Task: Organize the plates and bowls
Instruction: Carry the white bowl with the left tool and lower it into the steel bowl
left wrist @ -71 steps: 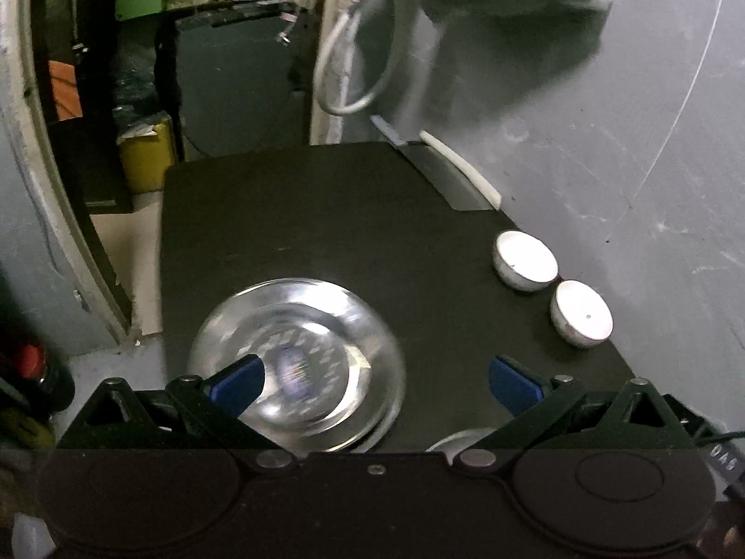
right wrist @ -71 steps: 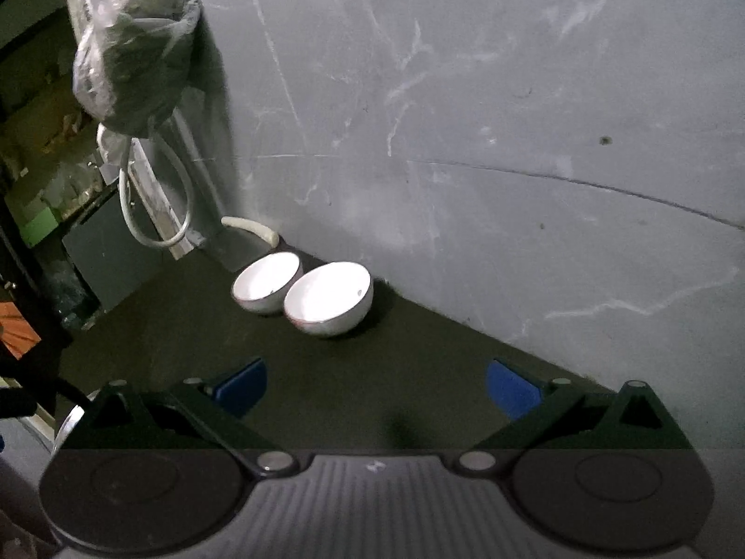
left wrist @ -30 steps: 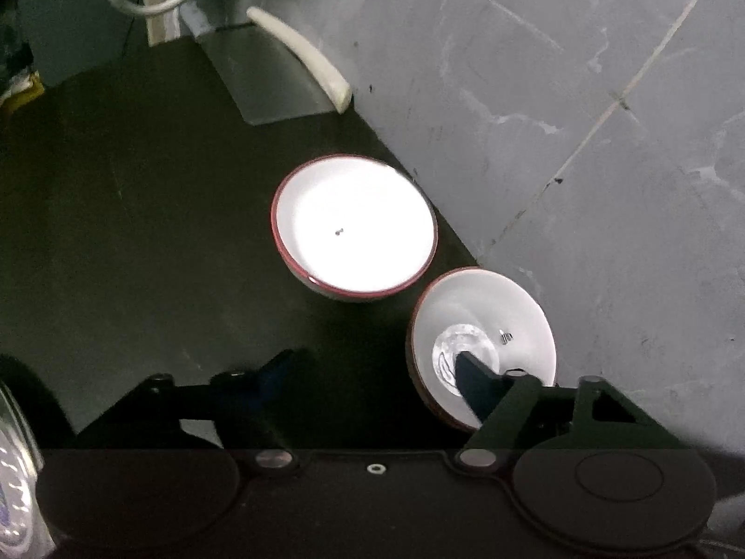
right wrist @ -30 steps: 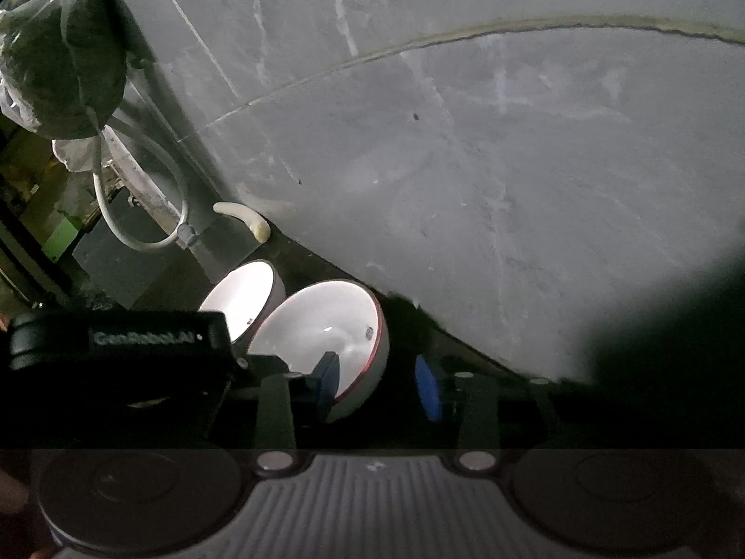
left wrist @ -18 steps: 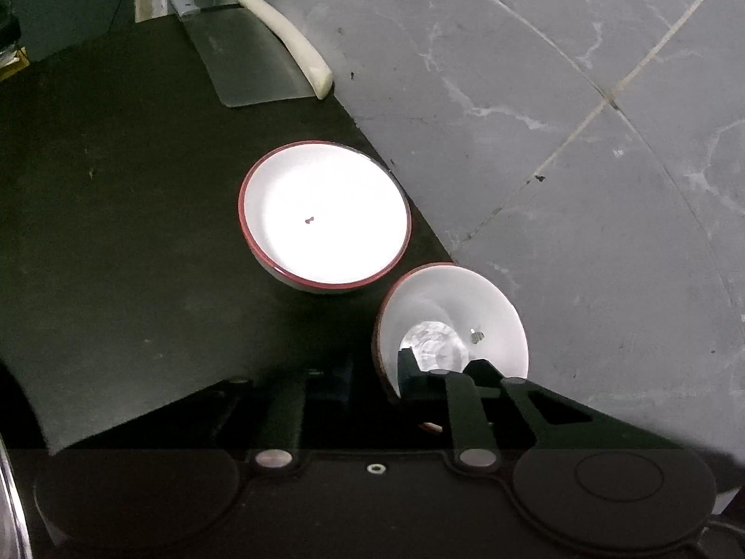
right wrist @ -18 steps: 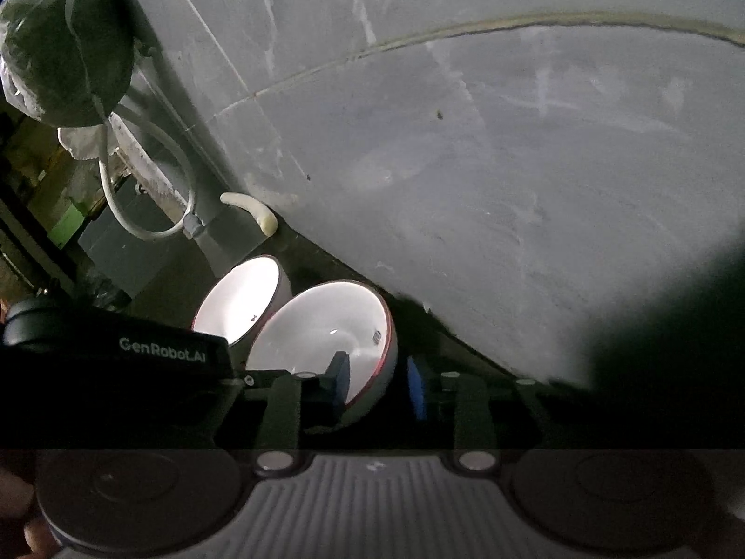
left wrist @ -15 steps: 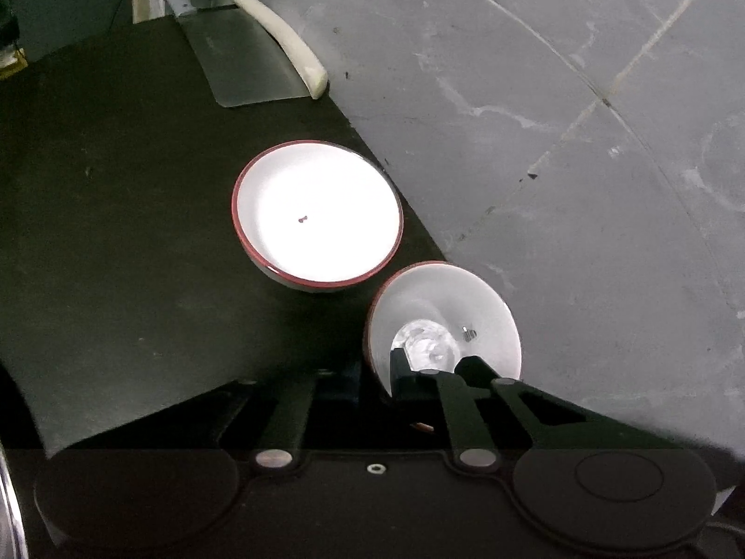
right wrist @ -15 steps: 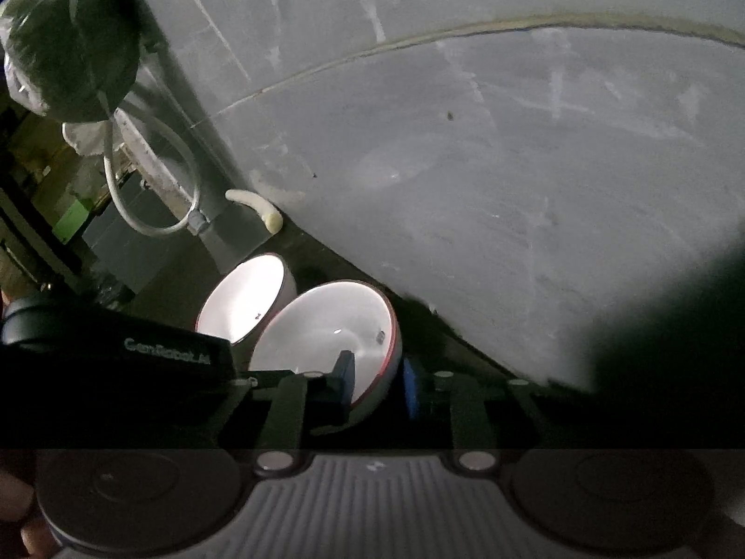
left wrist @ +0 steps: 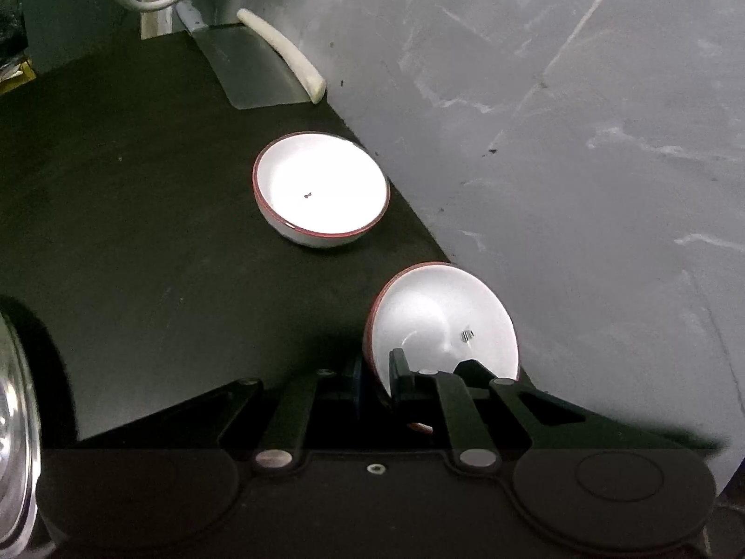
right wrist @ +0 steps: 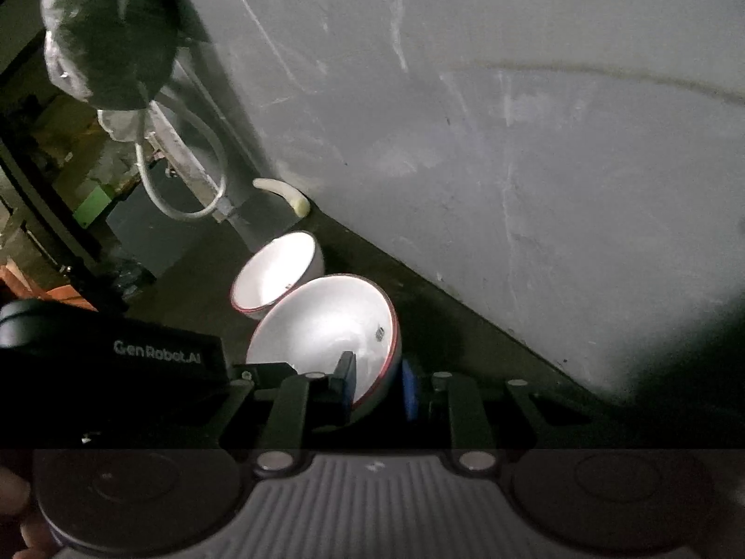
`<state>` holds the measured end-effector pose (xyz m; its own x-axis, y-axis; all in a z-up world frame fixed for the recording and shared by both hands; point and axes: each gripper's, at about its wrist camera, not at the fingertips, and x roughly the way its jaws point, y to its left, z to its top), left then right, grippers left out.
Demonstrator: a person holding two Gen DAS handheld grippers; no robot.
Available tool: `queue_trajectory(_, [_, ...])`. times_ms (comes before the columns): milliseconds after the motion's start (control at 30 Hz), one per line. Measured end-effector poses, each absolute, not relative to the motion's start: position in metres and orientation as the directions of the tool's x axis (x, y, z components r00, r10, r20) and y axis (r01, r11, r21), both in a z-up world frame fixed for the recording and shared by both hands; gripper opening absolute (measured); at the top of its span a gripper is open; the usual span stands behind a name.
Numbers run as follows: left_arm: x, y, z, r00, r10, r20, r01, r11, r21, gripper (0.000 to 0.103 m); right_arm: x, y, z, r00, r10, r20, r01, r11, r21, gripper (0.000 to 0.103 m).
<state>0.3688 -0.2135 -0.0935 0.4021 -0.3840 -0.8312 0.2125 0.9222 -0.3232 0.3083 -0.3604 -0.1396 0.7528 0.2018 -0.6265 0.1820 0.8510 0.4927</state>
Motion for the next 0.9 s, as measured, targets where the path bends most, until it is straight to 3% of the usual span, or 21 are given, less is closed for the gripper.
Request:
queue_trajectory(633, [0.276, -0.128, -0.027, 0.548, -0.491, -0.677, 0.226, 0.867, -0.445, 0.012, 0.23, -0.302, -0.05, 0.821, 0.198, -0.536, 0.013, 0.931, 0.365, 0.023])
queue_trajectory(900, [0.249, -0.079, -0.029, 0.574, -0.456, -0.681, 0.142, 0.874, -0.465, 0.012, 0.216, -0.262, -0.039, 0.792, 0.289, -0.538, -0.109, 0.934, 0.341, 0.023])
